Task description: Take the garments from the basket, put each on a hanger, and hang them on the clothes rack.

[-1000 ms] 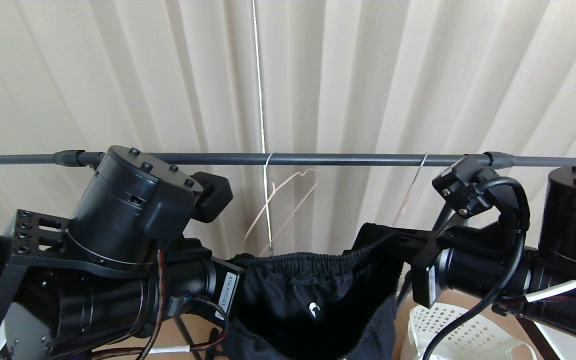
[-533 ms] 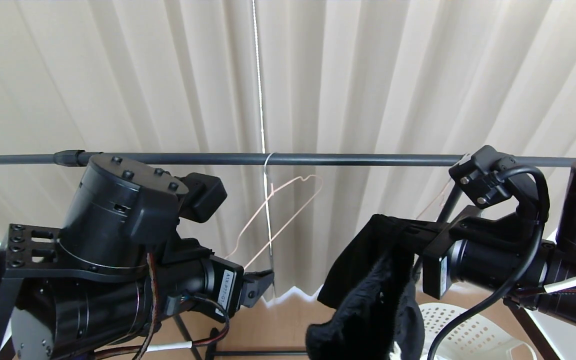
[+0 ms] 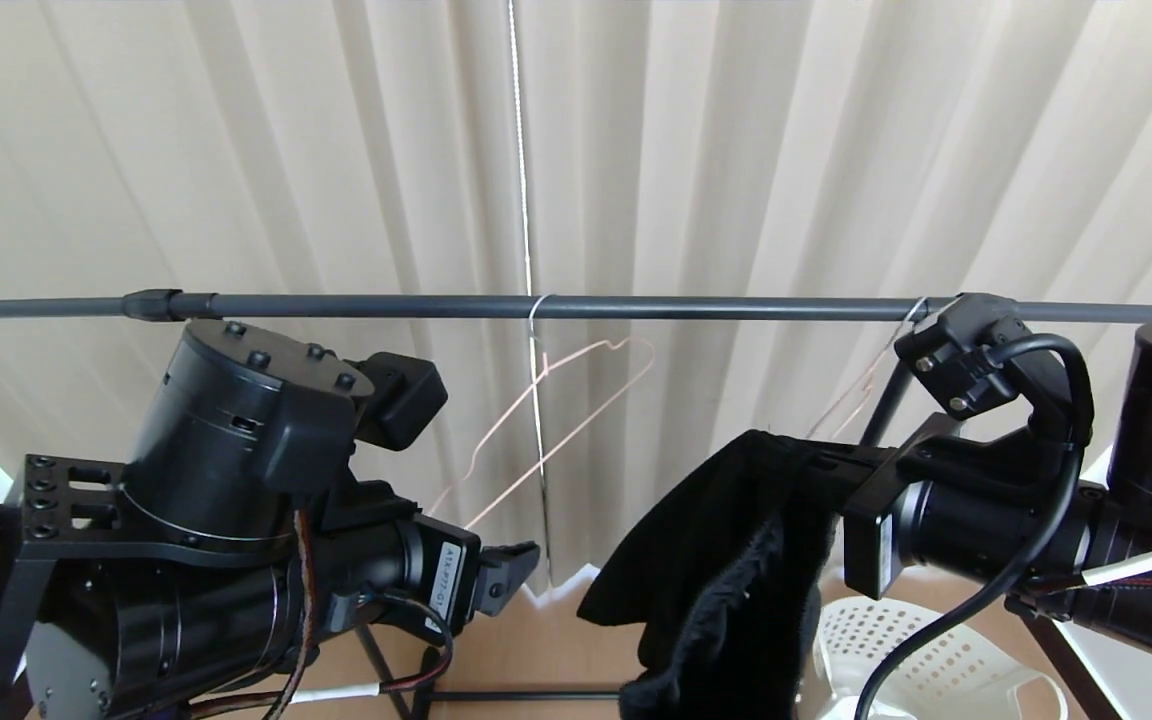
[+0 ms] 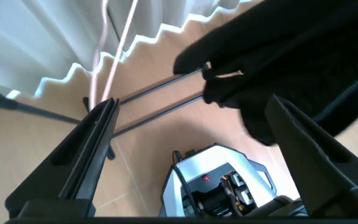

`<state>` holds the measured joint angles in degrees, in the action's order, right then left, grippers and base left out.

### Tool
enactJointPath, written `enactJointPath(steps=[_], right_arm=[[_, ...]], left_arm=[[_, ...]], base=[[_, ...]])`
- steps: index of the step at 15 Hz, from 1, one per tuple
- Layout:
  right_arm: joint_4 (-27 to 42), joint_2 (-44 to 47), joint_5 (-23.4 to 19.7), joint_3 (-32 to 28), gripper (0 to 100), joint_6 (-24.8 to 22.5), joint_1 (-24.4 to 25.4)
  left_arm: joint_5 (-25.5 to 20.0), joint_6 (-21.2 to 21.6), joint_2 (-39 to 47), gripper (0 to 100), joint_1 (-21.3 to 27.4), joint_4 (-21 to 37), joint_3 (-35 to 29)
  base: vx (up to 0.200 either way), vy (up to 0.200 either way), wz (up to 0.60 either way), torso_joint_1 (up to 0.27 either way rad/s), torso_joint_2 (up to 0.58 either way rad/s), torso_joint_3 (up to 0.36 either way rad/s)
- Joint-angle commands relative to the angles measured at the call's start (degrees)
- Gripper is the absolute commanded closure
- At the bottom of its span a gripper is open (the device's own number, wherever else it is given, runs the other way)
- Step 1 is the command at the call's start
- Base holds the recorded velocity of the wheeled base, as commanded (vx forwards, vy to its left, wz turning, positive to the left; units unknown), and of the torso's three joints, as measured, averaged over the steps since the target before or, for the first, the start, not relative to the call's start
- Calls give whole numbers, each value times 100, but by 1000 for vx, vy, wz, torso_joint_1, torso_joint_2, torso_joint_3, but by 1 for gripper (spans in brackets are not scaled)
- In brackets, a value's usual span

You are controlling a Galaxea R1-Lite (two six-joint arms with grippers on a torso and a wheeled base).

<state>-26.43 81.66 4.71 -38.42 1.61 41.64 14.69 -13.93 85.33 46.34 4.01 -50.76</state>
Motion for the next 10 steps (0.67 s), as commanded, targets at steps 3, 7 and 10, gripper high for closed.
enactJointPath(steps=[3, 7, 10], right_arm=[[-3, -19, 4, 10, 100, -3, 2], [-3, 7, 4, 19, 100, -3, 2], [-3, -1, 4, 37, 100, -3, 2]], left_arm=[[-1, 22, 45, 0, -169, 3, -4], [-19, 594, 405, 0, -986, -357, -13], [-45, 1279, 950, 0, -1514, -1122, -30]], base=[[-133, 0, 0, -8, 2, 0], [0, 0, 0, 0, 0, 0], [0, 0, 0, 0, 0, 0]])
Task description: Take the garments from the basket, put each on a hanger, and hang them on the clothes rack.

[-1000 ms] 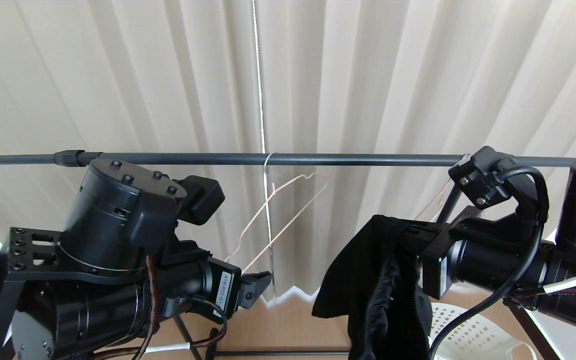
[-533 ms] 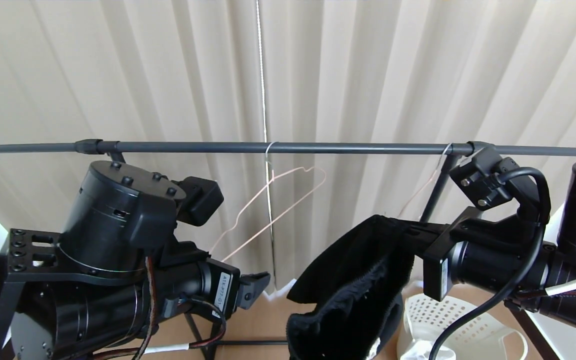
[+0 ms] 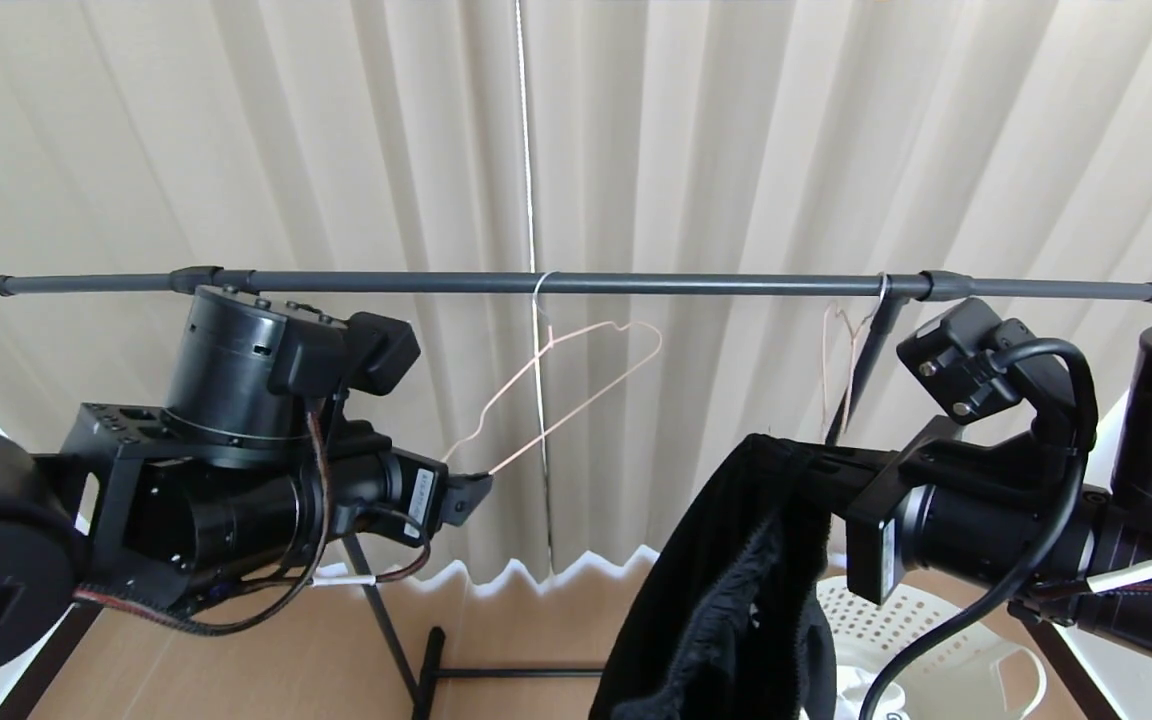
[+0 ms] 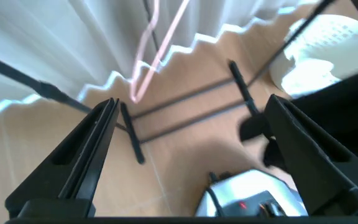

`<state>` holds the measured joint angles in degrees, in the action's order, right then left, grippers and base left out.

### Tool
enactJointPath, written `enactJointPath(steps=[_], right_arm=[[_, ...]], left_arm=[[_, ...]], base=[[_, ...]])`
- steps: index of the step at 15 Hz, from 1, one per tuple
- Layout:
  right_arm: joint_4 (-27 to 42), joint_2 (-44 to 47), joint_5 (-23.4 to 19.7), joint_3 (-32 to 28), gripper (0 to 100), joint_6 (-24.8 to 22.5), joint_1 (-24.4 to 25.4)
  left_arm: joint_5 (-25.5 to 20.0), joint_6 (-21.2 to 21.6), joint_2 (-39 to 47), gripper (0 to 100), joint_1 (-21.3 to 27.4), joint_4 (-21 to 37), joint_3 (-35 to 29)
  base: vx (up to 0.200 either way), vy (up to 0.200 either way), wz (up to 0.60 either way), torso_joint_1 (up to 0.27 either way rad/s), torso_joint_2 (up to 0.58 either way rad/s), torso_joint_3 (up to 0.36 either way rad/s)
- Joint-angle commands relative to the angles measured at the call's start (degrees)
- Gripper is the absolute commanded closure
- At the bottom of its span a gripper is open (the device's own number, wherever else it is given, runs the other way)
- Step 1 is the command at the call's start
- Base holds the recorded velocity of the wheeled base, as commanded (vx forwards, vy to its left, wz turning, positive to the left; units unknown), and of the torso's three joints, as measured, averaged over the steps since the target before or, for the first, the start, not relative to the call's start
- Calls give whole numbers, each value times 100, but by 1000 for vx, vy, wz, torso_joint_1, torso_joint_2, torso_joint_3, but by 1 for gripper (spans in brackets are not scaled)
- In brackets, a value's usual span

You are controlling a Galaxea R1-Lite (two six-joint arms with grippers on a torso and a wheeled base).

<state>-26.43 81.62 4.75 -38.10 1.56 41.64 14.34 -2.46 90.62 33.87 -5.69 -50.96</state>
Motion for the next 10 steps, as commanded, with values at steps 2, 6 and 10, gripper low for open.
enactJointPath(steps=[2, 6, 10], right_arm=[[-3, -5, -1, 21, 100, 2, 2], [-3, -14, -1, 48, 100, -7, 2], [-3, -14, -1, 57, 100, -7, 2]], left_arm=[[-309, 440, 764, 0, -477, -775, -11], [-1038, 1037, 1836, 0, -1049, -1558, -459], [-1100, 1037, 2539, 0, -1084, -2041, -1004]], base=[[0, 0, 0, 0, 0, 0], [0, 0, 0, 0, 0, 0], [0, 0, 0, 0, 0, 0]])
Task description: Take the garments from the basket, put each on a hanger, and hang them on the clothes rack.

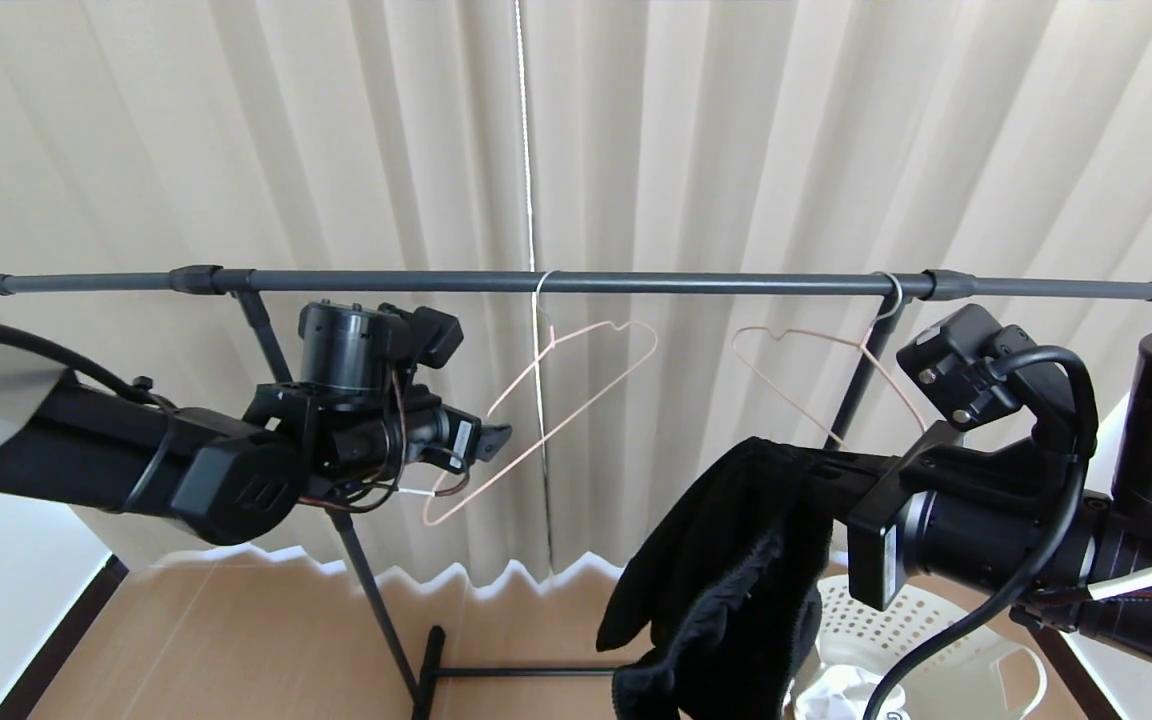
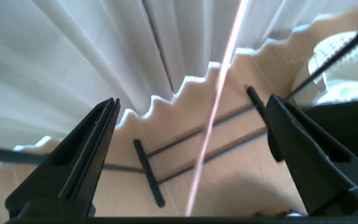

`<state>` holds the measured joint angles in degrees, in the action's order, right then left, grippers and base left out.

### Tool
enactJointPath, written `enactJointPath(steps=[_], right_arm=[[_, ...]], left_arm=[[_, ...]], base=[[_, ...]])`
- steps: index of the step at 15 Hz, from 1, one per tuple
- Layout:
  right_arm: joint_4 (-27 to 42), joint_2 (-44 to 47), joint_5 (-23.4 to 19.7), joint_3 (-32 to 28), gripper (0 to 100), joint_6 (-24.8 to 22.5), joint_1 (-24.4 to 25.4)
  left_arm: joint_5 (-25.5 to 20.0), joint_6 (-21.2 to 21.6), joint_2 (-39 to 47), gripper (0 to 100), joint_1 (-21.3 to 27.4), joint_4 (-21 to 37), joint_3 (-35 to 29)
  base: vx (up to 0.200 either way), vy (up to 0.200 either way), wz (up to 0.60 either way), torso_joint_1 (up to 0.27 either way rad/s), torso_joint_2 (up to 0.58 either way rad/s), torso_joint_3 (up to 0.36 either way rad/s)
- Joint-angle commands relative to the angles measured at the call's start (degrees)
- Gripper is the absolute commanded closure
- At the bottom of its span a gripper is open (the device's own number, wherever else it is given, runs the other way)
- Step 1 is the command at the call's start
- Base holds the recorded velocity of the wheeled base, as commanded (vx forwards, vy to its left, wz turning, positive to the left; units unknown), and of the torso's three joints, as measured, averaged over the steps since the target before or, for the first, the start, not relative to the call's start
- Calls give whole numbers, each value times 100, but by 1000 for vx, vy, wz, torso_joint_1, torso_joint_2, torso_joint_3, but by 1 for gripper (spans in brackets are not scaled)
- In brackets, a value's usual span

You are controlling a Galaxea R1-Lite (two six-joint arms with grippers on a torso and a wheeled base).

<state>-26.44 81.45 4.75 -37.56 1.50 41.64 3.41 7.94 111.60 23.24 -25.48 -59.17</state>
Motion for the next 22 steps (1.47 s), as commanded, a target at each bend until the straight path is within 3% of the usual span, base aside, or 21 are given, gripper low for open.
enactJointPath(steps=[1, 4, 9, 10, 22], right_arm=[[-1, 3, -1, 3, 100, -1, 2], [-10, 3, -1, 3, 100, -1, 2], [-10, 12, -1, 21, 100, -1, 2], [-10, 12, -1, 21, 100, -1, 2], [-10, 64, -1, 21, 100, -1, 2]], left_arm=[[-7, -3, 494, 0, -30, -115, -217], [-262, -29, 722, 0, -21, -212, -428], [-236, -38, 1021, 0, -30, -361, -595], [-227, -55, 1039, 100, -30, -361, -604], [-122, -187, 722, 100, 76, -625, -543]], base=[[0, 0, 0, 0, 0, 0], [0, 0, 0, 0, 0, 0], [0, 0, 0, 0, 0, 0], [0, 0, 0, 0, 0, 0], [0, 0, 0, 0, 0, 0]])
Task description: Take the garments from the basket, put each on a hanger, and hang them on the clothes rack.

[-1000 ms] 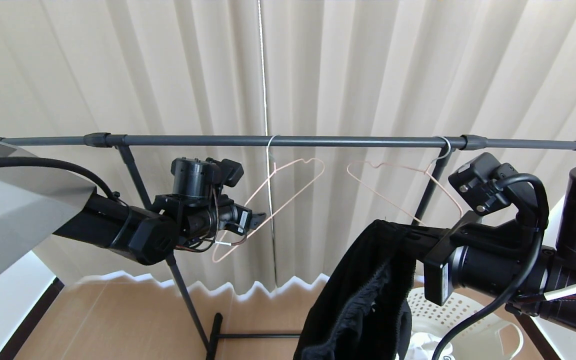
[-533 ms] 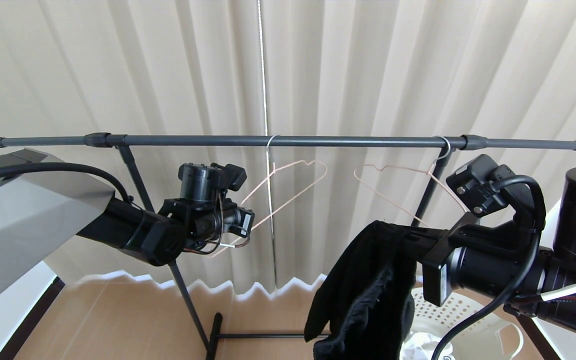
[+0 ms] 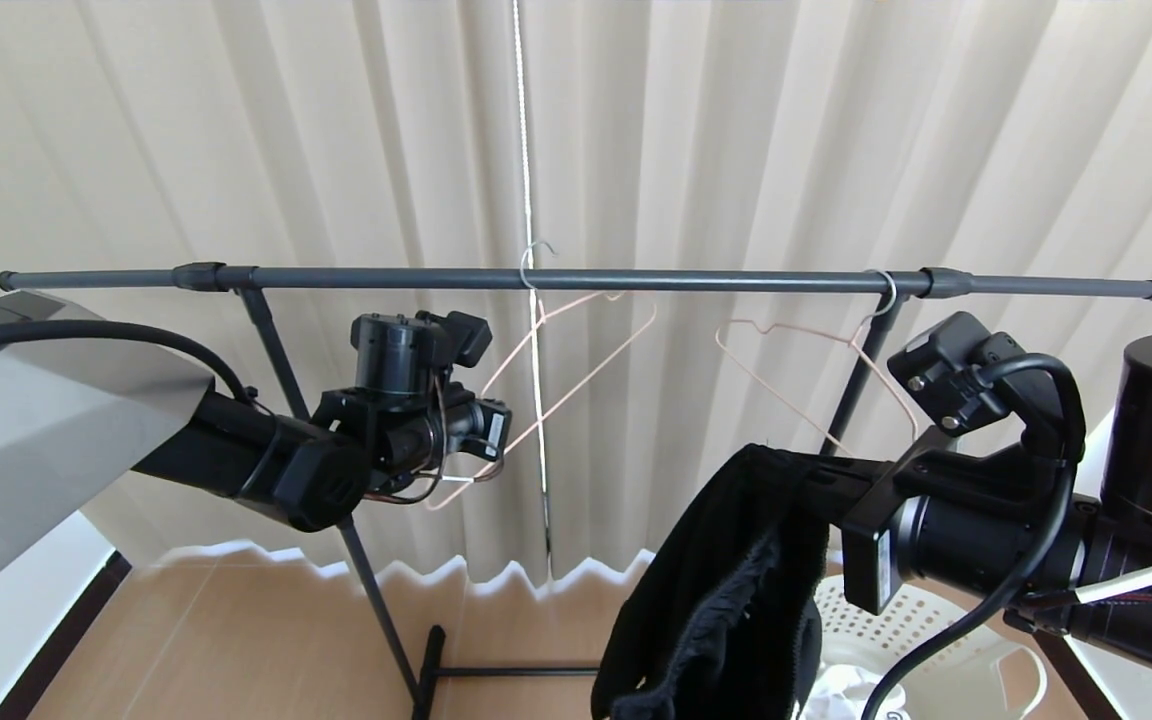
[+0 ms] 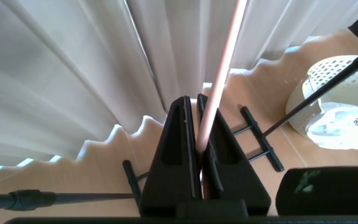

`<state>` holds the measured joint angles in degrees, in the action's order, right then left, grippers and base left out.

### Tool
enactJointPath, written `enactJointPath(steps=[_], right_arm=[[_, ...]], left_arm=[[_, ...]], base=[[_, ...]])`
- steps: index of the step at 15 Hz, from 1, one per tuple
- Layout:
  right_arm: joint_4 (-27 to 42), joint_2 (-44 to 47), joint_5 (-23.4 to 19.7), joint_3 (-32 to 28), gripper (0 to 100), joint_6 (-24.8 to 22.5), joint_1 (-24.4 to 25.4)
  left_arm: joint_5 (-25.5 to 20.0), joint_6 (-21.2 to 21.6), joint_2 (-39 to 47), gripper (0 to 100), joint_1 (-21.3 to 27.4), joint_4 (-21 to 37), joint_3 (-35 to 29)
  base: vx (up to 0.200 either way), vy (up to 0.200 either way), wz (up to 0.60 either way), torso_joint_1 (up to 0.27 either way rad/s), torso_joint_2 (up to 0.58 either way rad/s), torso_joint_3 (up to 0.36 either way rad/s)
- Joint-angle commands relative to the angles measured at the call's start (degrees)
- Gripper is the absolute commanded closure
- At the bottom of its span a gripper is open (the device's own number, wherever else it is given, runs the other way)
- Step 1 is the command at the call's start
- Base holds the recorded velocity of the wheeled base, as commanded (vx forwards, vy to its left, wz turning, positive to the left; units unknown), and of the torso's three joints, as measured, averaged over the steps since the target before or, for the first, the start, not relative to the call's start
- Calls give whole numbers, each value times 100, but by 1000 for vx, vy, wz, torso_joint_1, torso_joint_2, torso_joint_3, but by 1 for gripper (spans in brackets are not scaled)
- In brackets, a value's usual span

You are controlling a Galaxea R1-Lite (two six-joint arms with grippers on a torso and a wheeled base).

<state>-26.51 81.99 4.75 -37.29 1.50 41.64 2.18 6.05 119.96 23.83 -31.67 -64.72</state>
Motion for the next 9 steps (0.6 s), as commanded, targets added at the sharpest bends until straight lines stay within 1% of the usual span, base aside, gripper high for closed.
enactJointPath(steps=[1, 3, 5, 9], right_arm=[[-3, 10, -1, -6, 100, -1, 2], [-3, -17, -1, -6, 100, -1, 2], [-3, -26, -1, -15, 100, -1, 2], [-3, -70, 8, -50, 100, -1, 2]], left_arm=[[10, 2, -359, 100, 113, -6, 179], [37, 19, -605, 100, 192, -6, 416], [239, 55, -930, 100, 359, 3, 794], [265, 142, -1616, 100, 535, 12, 1409]], base=[[0, 0, 0, 0, 0, 0], [0, 0, 0, 0, 0, 0], [0, 0, 0, 0, 0, 0], [0, 0, 0, 0, 0, 0]])
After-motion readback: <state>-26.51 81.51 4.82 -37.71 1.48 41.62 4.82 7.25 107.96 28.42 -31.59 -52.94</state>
